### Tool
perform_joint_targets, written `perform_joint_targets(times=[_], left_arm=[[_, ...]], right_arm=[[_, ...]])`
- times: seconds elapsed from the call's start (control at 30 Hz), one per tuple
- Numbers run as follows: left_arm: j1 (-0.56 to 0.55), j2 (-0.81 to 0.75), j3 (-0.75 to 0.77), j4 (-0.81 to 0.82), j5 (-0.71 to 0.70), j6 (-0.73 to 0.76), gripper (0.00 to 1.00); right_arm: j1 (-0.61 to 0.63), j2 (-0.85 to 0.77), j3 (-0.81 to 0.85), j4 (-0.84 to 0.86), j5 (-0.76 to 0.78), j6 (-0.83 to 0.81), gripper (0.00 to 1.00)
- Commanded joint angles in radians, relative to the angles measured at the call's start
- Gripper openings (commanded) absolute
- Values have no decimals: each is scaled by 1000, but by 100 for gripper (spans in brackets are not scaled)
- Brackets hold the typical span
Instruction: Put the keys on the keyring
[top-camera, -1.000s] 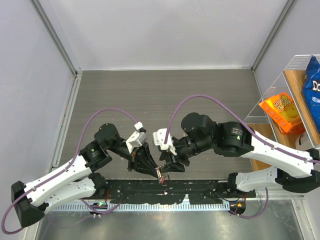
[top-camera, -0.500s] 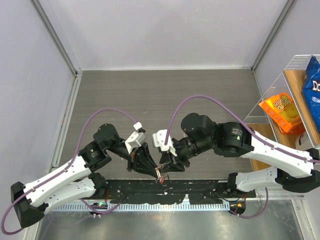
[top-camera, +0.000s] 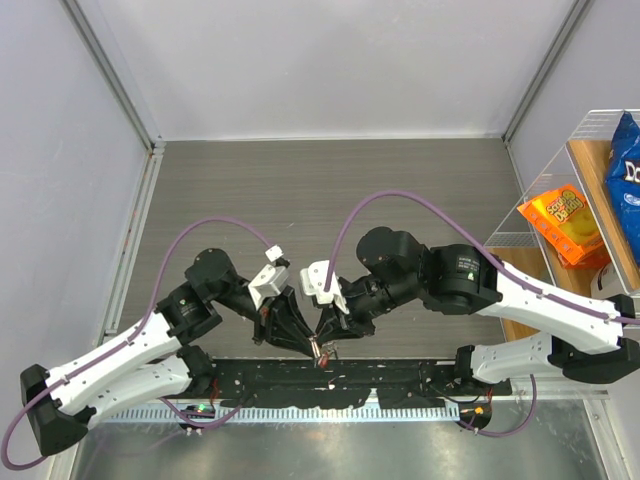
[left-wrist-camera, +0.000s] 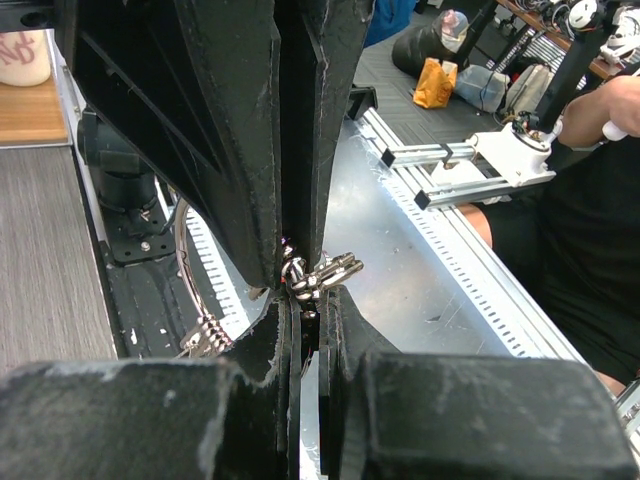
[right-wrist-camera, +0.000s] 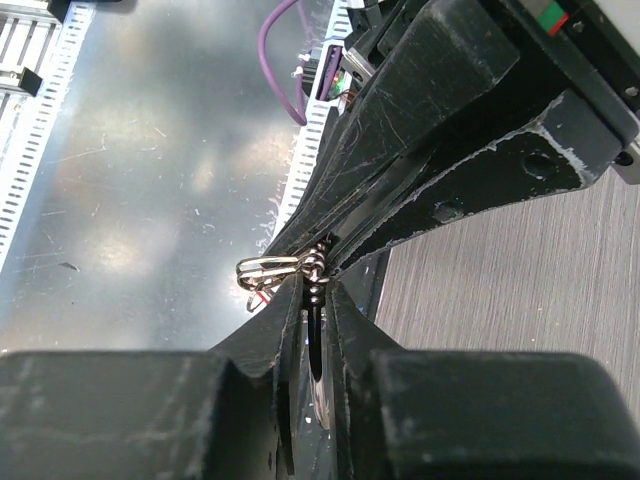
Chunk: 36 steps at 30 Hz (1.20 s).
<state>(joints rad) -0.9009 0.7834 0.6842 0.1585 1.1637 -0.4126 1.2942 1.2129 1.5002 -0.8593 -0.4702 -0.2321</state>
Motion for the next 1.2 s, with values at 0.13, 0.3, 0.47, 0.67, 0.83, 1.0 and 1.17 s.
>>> perform_joint_targets(times=[0.13, 0.3, 0.47, 0.67, 0.83, 1.0, 1.17], left_arm=[[-3, -38, 20, 15, -27, 26, 11], [-3, -96, 32, -155, -108, 124, 59], [-3, -154, 41, -214, -197, 152, 70], [-3, -121, 84, -171, -272, 100, 72], [-3, -69, 135, -125, -302, 48, 72], [-3, -35, 137, -83, -288, 17, 67], [-3, -15, 132, -74, -274, 6, 52]], right_arm=[[8, -36, 26, 42, 12, 8, 6], [10, -64, 12, 42, 16, 22, 6], [8, -90, -8, 43, 30, 28, 6], [8, -81, -3, 46, 48, 36, 6], [8, -70, 3, 43, 93, 56, 6], [10, -70, 8, 51, 130, 73, 6], [8, -76, 18, 55, 150, 80, 6]])
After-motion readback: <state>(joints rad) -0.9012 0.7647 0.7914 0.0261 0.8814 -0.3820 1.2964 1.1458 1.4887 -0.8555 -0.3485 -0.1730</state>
